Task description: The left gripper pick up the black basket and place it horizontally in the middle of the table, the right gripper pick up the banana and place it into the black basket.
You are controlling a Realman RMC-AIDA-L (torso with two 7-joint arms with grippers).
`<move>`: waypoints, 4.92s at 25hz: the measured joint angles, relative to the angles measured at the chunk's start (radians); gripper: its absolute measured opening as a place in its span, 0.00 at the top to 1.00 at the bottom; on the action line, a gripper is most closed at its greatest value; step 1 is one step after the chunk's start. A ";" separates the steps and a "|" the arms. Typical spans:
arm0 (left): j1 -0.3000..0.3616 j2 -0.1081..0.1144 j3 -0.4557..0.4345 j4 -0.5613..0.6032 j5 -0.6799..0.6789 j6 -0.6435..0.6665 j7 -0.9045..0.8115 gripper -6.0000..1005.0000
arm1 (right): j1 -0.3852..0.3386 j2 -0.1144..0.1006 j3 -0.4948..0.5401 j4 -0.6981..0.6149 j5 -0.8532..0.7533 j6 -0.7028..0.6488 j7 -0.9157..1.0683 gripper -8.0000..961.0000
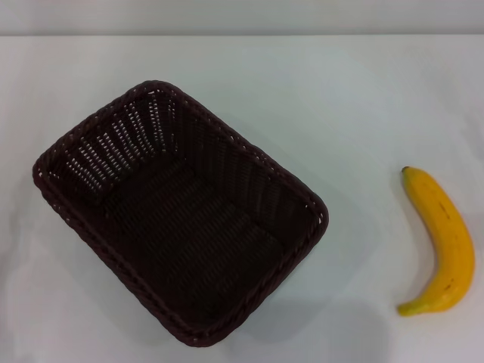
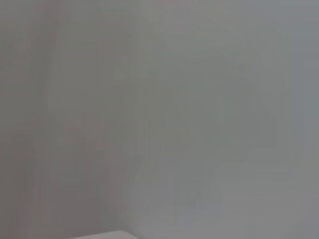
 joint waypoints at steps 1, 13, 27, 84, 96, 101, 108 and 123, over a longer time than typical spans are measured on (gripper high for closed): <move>0.000 0.000 0.000 0.000 0.000 -0.002 -0.007 0.17 | 0.000 0.000 0.000 0.000 0.000 0.000 0.000 0.11; 0.001 0.006 0.011 0.027 0.003 0.008 -0.100 0.17 | 0.012 0.002 0.000 0.000 0.000 0.000 0.000 0.11; -0.180 0.140 0.150 0.609 0.496 0.139 -1.019 0.17 | 0.032 0.009 -0.005 -0.007 0.024 0.017 0.007 0.11; -0.762 0.195 0.752 0.833 1.504 -0.002 -1.756 0.75 | 0.058 0.014 -0.015 -0.019 0.026 0.035 0.049 0.11; -0.669 0.244 0.635 0.839 1.342 -0.062 -1.759 0.86 | 0.055 0.014 -0.015 -0.021 0.026 0.046 0.049 0.11; -0.618 0.243 0.478 0.832 1.268 -0.084 -1.780 0.86 | 0.055 0.014 -0.015 -0.021 0.026 0.046 0.049 0.11; -0.532 0.236 0.454 0.831 1.176 -0.040 -1.846 0.86 | 0.057 0.014 -0.015 -0.021 0.026 0.046 0.049 0.11; -0.560 0.207 0.508 0.779 1.209 0.111 -2.054 0.85 | 0.056 0.013 -0.021 -0.023 0.026 0.040 0.049 0.11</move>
